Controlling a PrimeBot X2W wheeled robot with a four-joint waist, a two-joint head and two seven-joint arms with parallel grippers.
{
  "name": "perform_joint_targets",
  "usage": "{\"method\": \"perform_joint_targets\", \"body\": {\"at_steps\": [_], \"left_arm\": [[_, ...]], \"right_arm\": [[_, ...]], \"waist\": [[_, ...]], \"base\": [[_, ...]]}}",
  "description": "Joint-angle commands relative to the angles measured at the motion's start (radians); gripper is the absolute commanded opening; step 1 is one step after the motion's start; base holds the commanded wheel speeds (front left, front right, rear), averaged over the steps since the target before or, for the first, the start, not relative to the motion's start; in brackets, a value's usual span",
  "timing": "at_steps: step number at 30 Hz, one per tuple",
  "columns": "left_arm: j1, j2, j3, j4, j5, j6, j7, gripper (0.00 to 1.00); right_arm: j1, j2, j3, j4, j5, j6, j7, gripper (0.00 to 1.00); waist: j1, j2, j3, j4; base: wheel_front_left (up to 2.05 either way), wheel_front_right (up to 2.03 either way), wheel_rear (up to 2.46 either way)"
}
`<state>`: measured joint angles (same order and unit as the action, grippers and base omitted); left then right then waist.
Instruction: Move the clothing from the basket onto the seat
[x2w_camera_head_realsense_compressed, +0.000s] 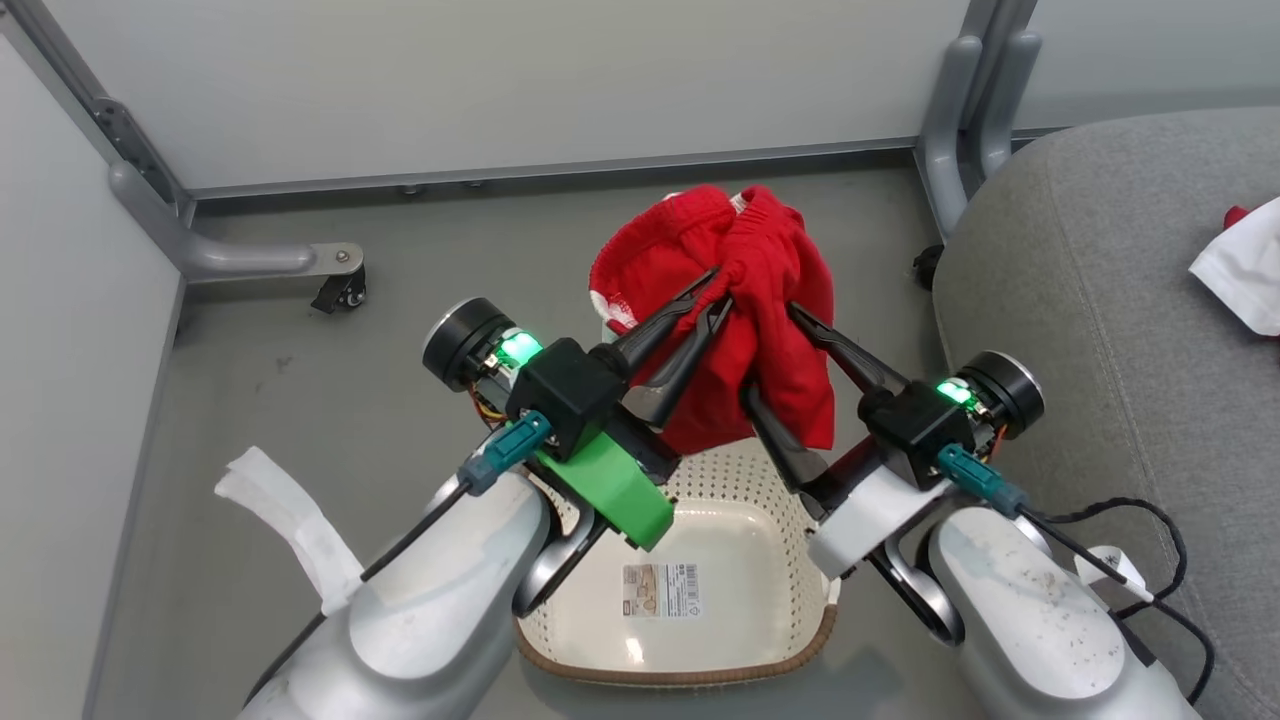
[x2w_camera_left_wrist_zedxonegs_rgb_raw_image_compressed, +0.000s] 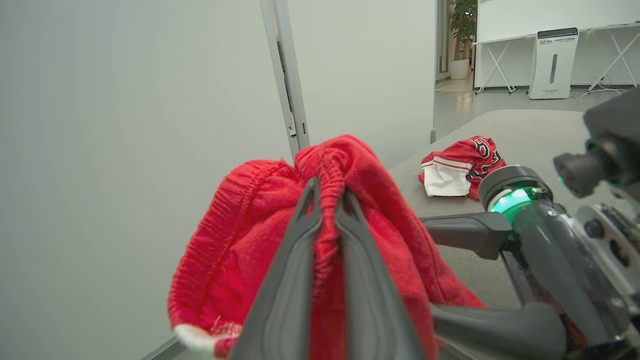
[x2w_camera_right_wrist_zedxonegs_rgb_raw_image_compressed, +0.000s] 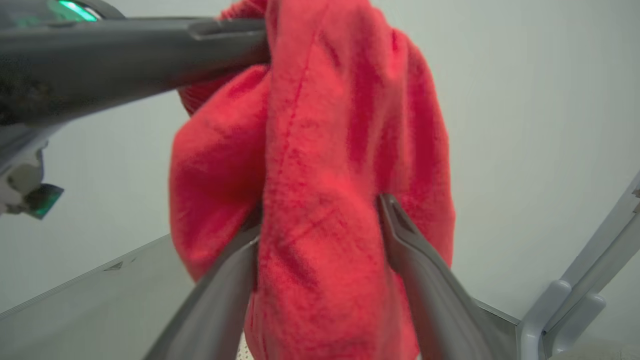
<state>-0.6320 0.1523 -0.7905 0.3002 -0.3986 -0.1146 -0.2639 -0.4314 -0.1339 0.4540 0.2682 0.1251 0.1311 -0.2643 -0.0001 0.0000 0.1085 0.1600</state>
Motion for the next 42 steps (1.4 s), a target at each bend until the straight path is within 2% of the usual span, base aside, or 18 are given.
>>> {"method": "perform_joint_targets", "body": {"at_steps": [1, 5, 6, 7, 8, 23, 24, 25, 42], "left_arm": [[-0.015, -0.006, -0.007, -0.007, 0.007, -0.005, -0.001, 0.00], [-0.013, -0.018, -0.024, -0.022, 0.002, -0.008, -0.001, 0.00], [-0.013, -0.020, -0.027, -0.025, 0.000, -0.008, -0.001, 0.00], [-0.014, -0.021, -0.031, -0.027, -0.001, -0.009, -0.001, 0.00], [-0.015, -0.021, -0.033, -0.028, -0.002, -0.009, -0.001, 0.00], [-0.008, -0.009, -0.037, -0.006, -0.003, -0.014, -0.001, 0.00], [-0.008, -0.009, -0.035, -0.004, 0.000, -0.013, 0.000, 0.40], [-0.008, -0.009, -0.035, -0.001, 0.006, -0.011, 0.000, 1.00], [0.019, -0.010, -0.023, -0.007, 0.036, -0.008, 0.000, 1.00]], "right_arm": [[-0.017, -0.002, 0.010, 0.020, 0.007, -0.001, 0.000, 1.00], [-0.031, 0.015, 0.006, 0.049, 0.024, -0.001, 0.000, 1.00], [-0.030, 0.019, 0.004, 0.050, 0.027, -0.001, 0.000, 0.55], [-0.028, 0.023, 0.001, 0.051, 0.029, -0.001, 0.000, 0.37], [-0.023, 0.027, 0.002, 0.054, 0.036, -0.001, 0.000, 0.00], [0.018, 0.042, -0.013, 0.034, 0.042, -0.001, 0.000, 0.00], [0.019, 0.043, -0.014, 0.034, 0.043, -0.001, 0.000, 0.00], [0.021, 0.043, -0.016, 0.034, 0.044, -0.001, 0.000, 0.00], [0.074, 0.054, -0.080, 0.031, 0.044, -0.001, 0.000, 0.00]], "waist": [[0.0001, 0.0000, 0.009, 0.009], [0.0001, 0.0000, 0.019, 0.020], [0.0001, 0.0000, 0.021, 0.021], [0.0001, 0.0000, 0.023, 0.024], [0.0001, 0.0000, 0.024, 0.026], [0.0001, 0.0000, 0.024, 0.017], [0.0001, 0.0000, 0.024, 0.016], [0.0001, 0.0000, 0.024, 0.016], [0.0001, 0.0000, 0.037, -0.009]], "base": [[0.00, 0.00, 0.00], [0.00, 0.00, 0.00], [0.00, 0.00, 0.00], [0.00, 0.00, 0.00], [0.00, 0.00, 0.00], [0.00, 0.00, 0.00], [0.00, 0.00, 0.00], [0.00, 0.00, 0.00], [0.00, 0.00, 0.00]]}}
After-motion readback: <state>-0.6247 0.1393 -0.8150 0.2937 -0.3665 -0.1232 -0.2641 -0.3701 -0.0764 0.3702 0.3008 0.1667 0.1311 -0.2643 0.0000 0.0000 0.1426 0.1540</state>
